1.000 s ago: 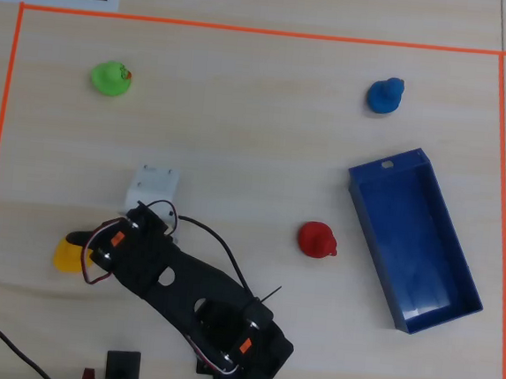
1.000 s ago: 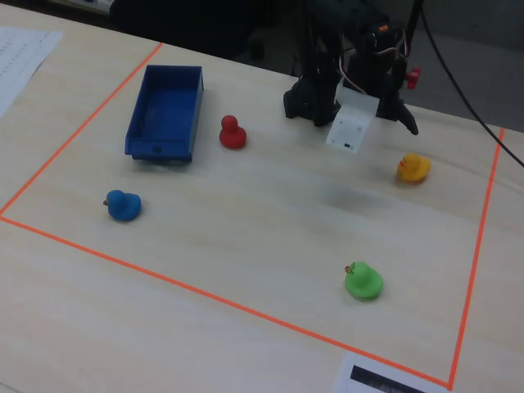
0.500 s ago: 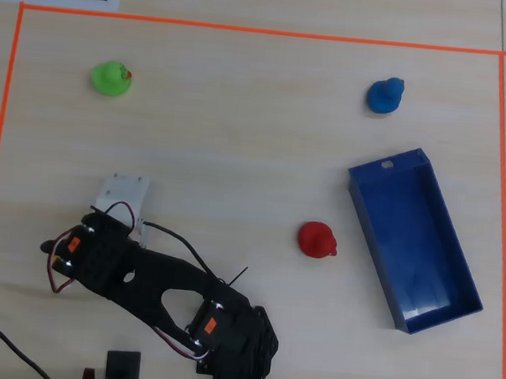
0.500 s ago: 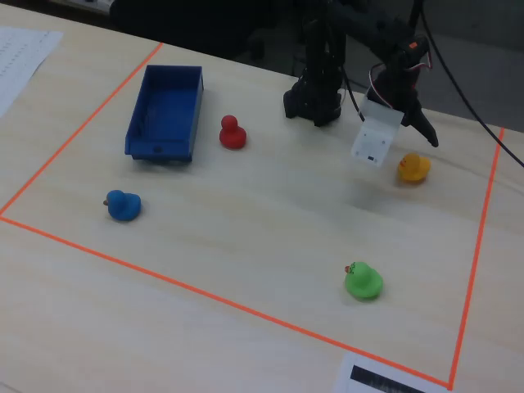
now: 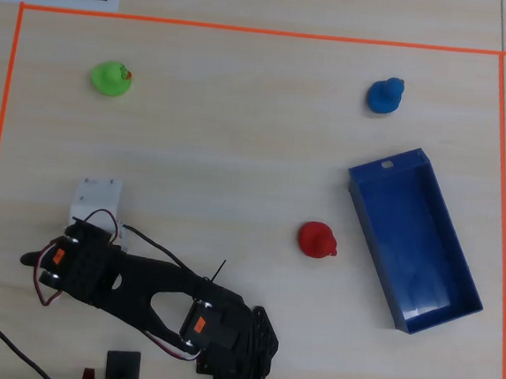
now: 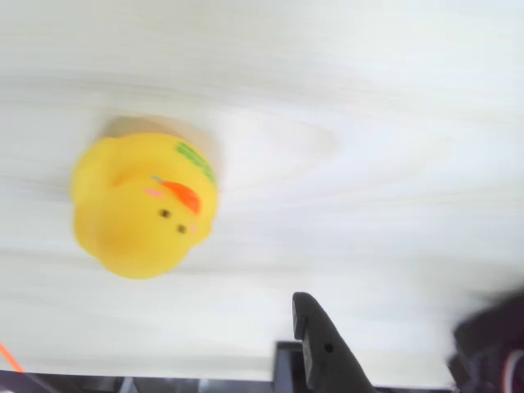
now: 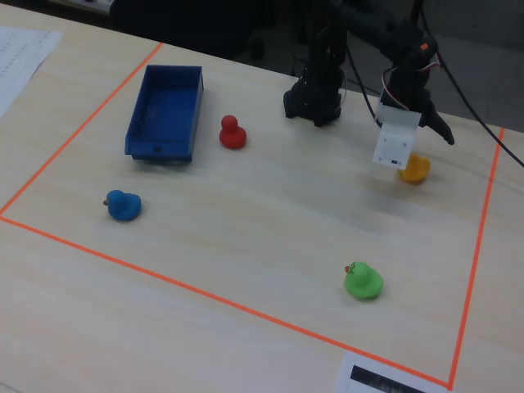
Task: Grasp yellow duck and put it into box.
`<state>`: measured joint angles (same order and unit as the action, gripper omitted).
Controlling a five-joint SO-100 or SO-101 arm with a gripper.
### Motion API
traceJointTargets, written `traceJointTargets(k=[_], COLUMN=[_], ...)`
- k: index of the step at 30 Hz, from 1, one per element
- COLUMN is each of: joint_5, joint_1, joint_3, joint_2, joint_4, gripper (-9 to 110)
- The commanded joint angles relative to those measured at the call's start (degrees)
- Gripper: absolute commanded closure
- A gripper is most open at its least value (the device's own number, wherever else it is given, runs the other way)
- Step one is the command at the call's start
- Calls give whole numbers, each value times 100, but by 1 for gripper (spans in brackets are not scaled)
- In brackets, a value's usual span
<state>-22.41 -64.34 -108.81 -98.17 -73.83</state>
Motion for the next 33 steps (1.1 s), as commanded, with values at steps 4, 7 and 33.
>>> traceJointTargets(k=[4, 7, 33], joint_5=[132, 123, 738], joint_1=[308, 360, 88], joint_3=[-44, -246, -1318], joint_2=[18, 62, 88], joint_4=[554, 773, 1767], gripper=[42, 42, 50])
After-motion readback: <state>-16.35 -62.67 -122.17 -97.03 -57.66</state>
